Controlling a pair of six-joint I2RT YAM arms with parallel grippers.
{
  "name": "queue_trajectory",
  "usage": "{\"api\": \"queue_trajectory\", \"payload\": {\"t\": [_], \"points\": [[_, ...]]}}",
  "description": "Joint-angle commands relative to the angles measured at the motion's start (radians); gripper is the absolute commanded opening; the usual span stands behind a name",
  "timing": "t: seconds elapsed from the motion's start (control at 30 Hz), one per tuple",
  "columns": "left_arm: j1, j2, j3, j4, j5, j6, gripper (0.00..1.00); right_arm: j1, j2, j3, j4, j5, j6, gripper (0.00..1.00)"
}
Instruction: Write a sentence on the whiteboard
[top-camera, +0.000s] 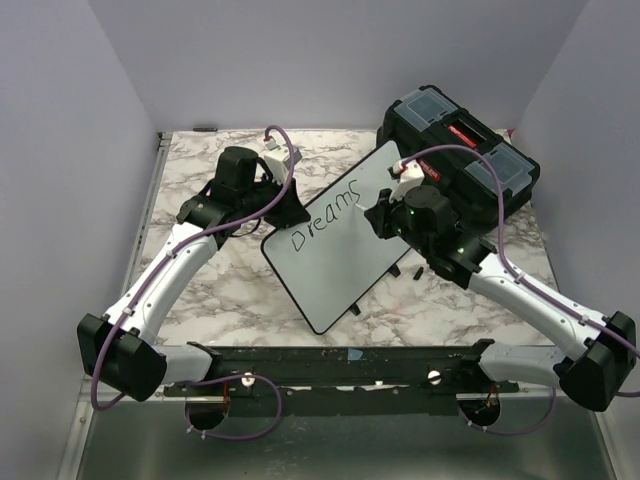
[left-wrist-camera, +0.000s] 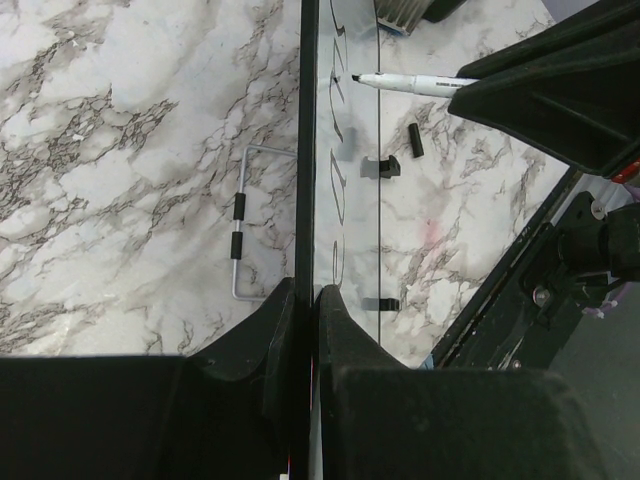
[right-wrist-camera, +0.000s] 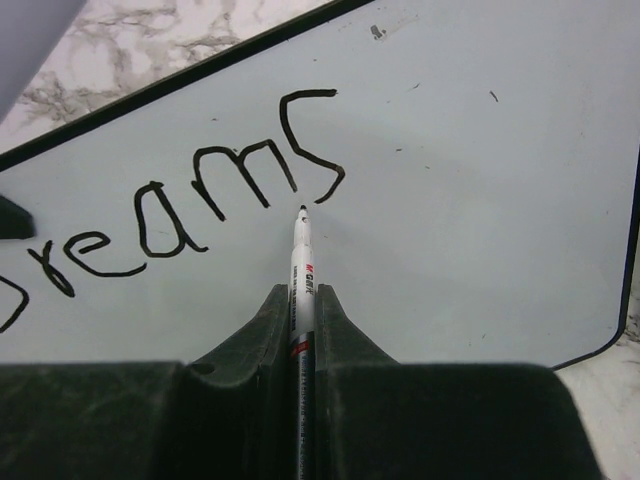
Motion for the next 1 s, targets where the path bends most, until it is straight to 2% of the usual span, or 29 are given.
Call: {"api": "queue_trajectory", "payload": {"t": [0.0, 0.37, 0.8, 0.97], "points": [[-0.025, 0.018, -0.032, -0.088, -0.05, 0.071, 0.0, -0.003, -0.066, -0.017, -0.015, -0.036, 0.04, 0.01], [-0.029, 0.025, -0.029, -0.091, -0.053, 0.069, 0.0, -0.002, -0.159, -0.074, -0.016, -0.105, 0.102, 0.01], [-0.035, 0.04, -0.02, -0.1, -0.056, 0.062, 0.0, 0.001, -0.169, -0.093, -0.052, -0.274, 0.133, 0.01], [-0.038, 0.043, -0.02, -0.1, -0.059, 0.062, 0.0, 0.023, -0.173, -0.098, -0.056, -0.279, 0.143, 0.01]]}}
